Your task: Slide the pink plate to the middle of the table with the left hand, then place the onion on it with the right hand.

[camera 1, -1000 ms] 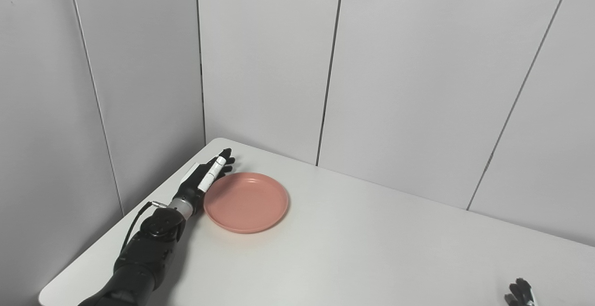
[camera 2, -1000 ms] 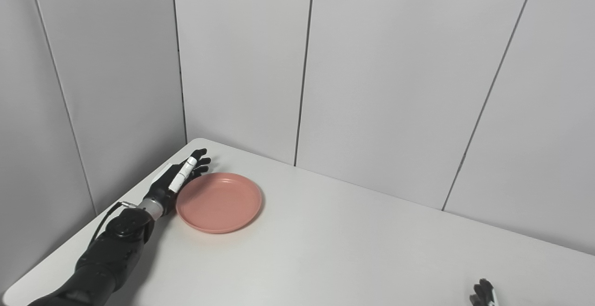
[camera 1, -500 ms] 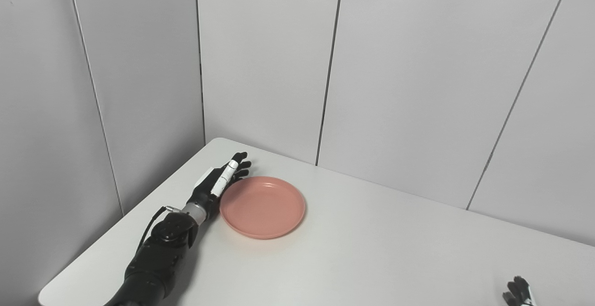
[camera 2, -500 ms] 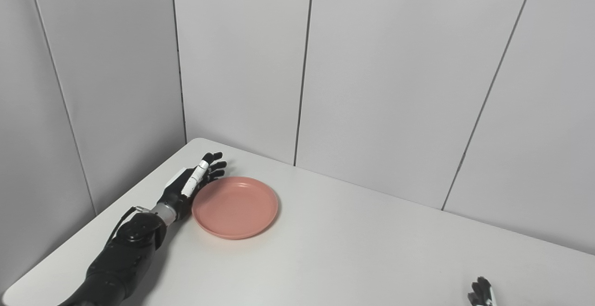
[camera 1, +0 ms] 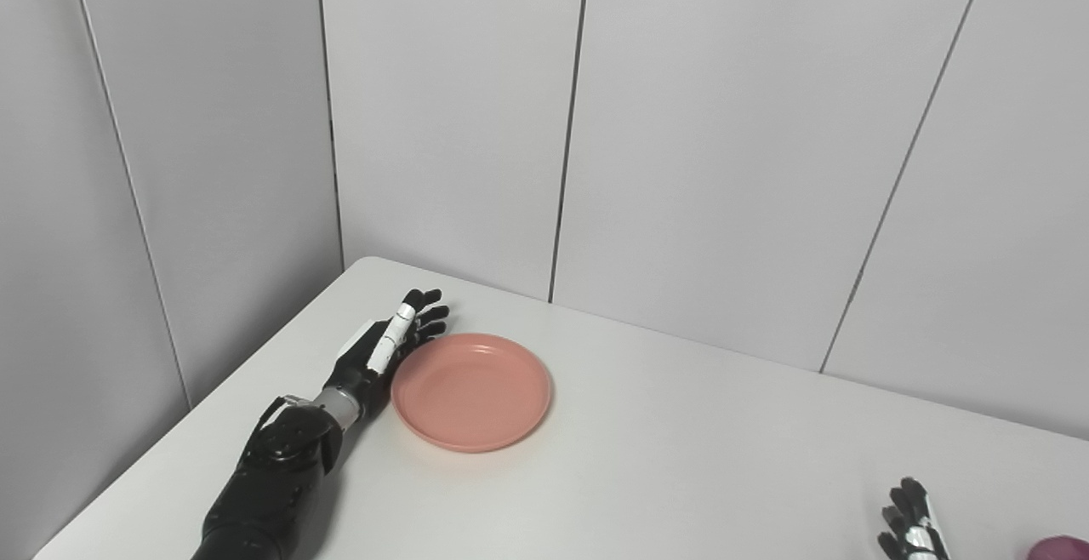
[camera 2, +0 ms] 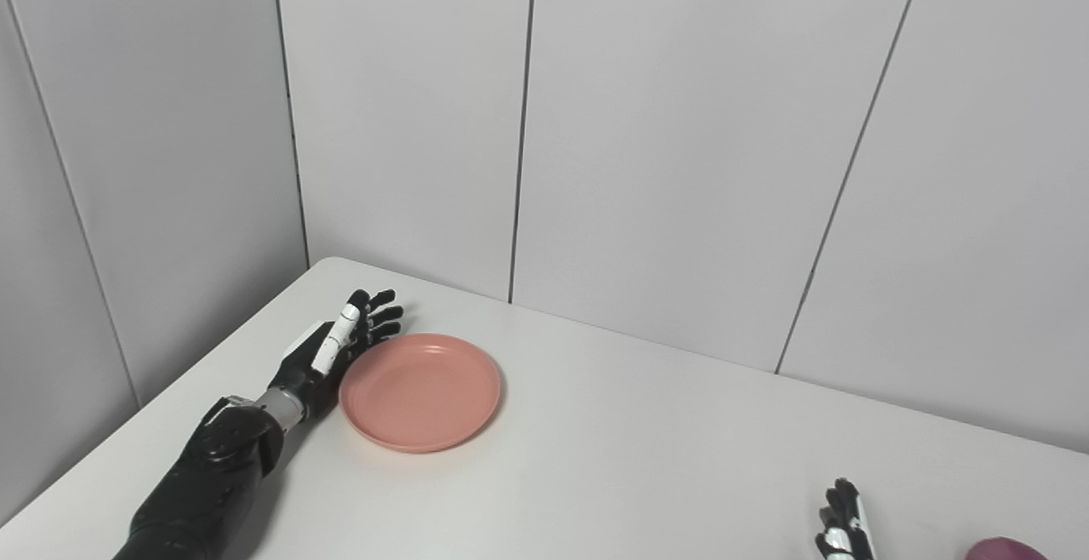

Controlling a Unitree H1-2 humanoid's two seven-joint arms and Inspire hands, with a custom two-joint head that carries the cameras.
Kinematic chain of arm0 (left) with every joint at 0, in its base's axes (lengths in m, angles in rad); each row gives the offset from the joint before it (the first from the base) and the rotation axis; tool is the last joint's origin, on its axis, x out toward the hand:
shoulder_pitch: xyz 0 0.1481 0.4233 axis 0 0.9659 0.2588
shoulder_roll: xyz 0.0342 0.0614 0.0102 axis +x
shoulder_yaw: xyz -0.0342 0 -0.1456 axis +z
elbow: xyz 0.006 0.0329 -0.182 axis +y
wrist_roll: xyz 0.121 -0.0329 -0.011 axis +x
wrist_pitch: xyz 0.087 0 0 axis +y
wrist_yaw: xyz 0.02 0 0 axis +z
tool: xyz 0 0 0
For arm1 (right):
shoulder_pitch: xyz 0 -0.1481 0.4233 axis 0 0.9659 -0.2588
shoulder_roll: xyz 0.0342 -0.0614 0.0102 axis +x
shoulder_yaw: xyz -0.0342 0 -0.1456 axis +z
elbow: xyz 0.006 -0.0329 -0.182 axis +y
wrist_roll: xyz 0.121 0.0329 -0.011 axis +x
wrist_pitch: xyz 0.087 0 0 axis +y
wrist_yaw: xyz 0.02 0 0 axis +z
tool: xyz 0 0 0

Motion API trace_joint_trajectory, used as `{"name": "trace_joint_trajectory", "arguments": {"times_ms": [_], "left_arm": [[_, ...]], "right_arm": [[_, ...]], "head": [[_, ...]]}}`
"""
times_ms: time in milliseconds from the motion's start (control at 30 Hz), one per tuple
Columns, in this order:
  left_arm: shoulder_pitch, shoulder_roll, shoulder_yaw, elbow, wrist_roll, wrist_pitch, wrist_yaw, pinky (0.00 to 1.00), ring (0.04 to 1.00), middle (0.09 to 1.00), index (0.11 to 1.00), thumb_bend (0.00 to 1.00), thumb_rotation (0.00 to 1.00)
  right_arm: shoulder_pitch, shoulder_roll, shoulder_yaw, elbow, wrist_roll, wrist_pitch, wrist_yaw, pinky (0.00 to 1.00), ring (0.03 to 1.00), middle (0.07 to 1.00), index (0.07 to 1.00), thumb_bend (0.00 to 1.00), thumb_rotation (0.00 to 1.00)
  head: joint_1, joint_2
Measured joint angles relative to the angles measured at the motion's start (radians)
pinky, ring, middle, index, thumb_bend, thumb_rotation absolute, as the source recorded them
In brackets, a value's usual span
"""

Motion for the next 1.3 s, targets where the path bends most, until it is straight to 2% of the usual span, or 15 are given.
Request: {"name": "trace_joint_trajectory", "arguments": {"times_ms": [200,500,667,867,1100,1167,1300], "left_arm": [[0.004,-0.011,-0.018,-0.015,0.001,-0.001,-0.005,0.91,0.91,0.911,0.906,0.79,1.0],[0.054,-0.054,-0.044,-0.117,0.001,0.017,-0.007,0.93,0.919,0.921,0.918,0.78,1.0],[0.055,-0.062,-0.05,-0.127,-0.004,0.031,-0.023,0.94,0.93,0.933,0.926,0.79,1.0],[0.079,-0.086,-0.066,-0.178,-0.004,0.043,-0.034,0.95,0.934,0.937,0.927,0.82,1.0],[0.112,-0.111,-0.073,-0.232,-0.005,0.056,-0.049,0.97,0.943,0.947,0.936,0.83,1.0],[0.119,-0.116,-0.074,-0.25,-0.005,0.067,-0.049,0.96,0.941,0.945,0.935,0.84,1.0],[0.132,-0.123,-0.077,-0.282,-0.004,0.088,-0.046,0.95,0.944,0.951,0.948,0.84,1.0]], "right_arm": [[0.0,0.003,0.004,0.033,-0.016,-0.012,-0.001,1.0,1.0,1.0,1.0,0.44,1.0],[-0.017,0.008,0.004,0.061,-0.029,-0.047,-0.011,1.0,0.998,1.0,1.0,0.52,1.0],[-0.025,0.017,0.007,0.068,-0.033,-0.049,-0.022,1.0,0.993,0.995,1.0,0.52,1.0],[-0.026,0.028,0.014,0.068,-0.05,-0.05,-0.038,1.0,0.999,0.999,1.0,0.57,1.0],[-0.031,0.045,0.02,0.07,-0.074,-0.05,-0.06,1.0,0.986,0.99,1.0,0.57,0.99],[-0.032,0.048,0.023,0.071,-0.074,-0.05,-0.06,1.0,0.987,0.989,1.0,0.59,0.97],[-0.037,0.055,0.025,0.076,-0.076,-0.05,-0.068,1.0,0.99,0.987,1.0,0.6,0.99]], "head": [[-0.045,0.023],[-0.117,0.063],[-0.143,0.077],[-0.199,0.104],[-0.23,0.114],[-0.27,0.124],[-0.296,0.132]]}}
